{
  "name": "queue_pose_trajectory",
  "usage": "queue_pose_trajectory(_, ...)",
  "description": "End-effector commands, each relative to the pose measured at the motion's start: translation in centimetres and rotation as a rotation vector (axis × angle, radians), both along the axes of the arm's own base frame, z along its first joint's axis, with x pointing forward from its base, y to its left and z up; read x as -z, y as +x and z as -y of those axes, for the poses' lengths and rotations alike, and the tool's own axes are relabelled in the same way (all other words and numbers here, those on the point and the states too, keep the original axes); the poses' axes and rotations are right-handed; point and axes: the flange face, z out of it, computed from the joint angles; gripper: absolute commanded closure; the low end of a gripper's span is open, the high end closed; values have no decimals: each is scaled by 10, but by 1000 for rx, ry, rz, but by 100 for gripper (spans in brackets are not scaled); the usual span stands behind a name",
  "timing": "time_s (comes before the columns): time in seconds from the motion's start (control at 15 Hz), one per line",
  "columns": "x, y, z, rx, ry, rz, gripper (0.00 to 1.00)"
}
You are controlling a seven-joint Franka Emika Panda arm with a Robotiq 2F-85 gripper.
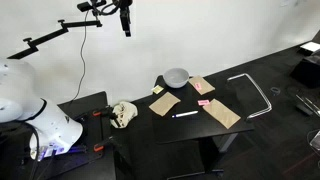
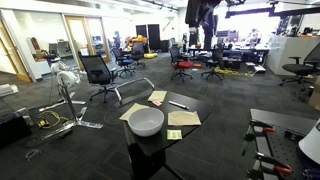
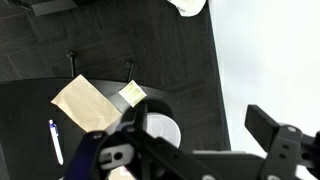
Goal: Pick up the pen from the table and put it in the grey bowl.
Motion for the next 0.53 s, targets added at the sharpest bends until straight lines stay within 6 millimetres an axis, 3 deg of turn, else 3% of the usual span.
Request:
queue_pose_trajectory(0.0,-1,0,0,0,0,-1,0)
queue_pose_trajectory(0.47,-1,4,3,-1,-4,15,0)
